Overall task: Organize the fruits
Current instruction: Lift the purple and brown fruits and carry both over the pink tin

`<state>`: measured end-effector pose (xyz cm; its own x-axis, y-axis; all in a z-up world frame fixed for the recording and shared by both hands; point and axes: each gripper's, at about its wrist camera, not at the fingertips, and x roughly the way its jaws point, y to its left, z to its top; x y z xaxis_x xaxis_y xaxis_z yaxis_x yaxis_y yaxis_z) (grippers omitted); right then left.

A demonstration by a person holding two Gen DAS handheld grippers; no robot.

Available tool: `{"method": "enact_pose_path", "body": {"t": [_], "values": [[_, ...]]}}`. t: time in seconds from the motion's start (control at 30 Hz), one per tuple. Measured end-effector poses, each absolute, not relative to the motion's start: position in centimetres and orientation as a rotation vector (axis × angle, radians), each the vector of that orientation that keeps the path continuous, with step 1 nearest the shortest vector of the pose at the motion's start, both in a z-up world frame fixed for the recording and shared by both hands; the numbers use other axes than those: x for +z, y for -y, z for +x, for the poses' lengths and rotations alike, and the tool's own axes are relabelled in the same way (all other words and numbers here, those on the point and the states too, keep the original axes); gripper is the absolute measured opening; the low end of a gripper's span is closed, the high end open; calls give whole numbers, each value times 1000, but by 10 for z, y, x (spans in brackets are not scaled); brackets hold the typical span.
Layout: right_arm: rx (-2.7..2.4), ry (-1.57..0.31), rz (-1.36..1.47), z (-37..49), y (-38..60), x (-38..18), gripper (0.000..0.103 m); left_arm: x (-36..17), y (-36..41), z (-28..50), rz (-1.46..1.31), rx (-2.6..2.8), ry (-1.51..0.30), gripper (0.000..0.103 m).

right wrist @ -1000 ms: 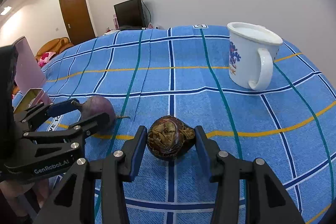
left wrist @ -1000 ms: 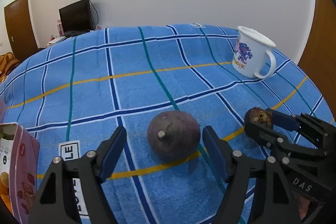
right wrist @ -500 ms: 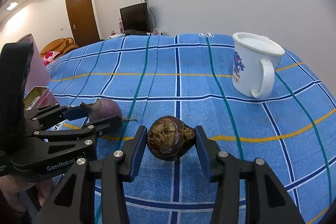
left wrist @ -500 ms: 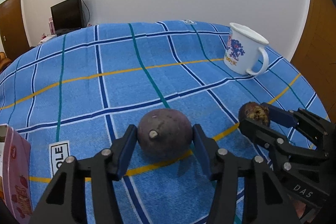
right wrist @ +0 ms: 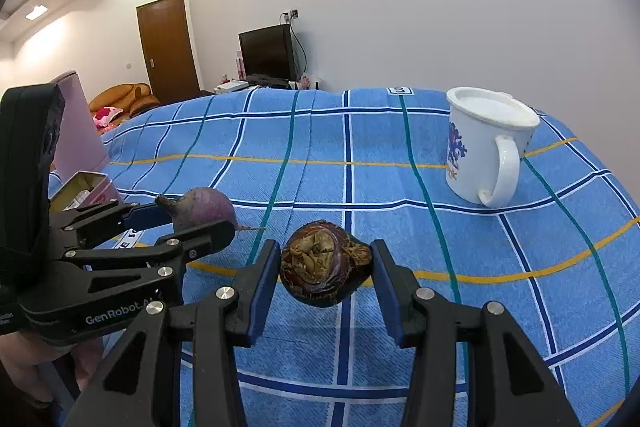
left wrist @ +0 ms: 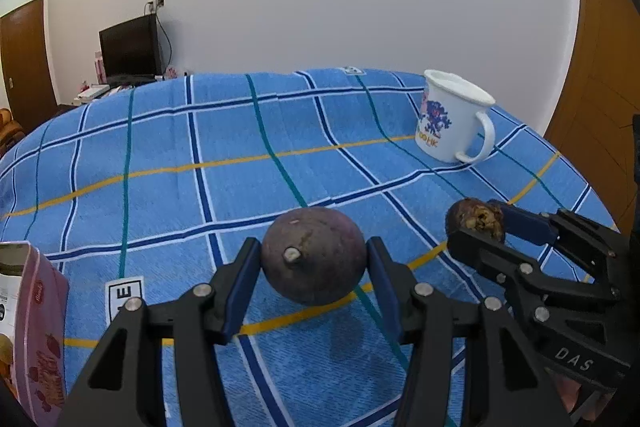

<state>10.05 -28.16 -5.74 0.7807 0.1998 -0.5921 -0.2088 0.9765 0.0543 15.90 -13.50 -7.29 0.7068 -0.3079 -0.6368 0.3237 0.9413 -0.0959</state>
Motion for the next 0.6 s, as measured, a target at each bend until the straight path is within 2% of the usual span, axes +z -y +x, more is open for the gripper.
{"method": "enact_pose_path", "body": {"t": [0.6], "values": [[240, -532, -34, 84, 279, -48, 48, -61, 137, 138, 66, -310, -586, 56]]}}
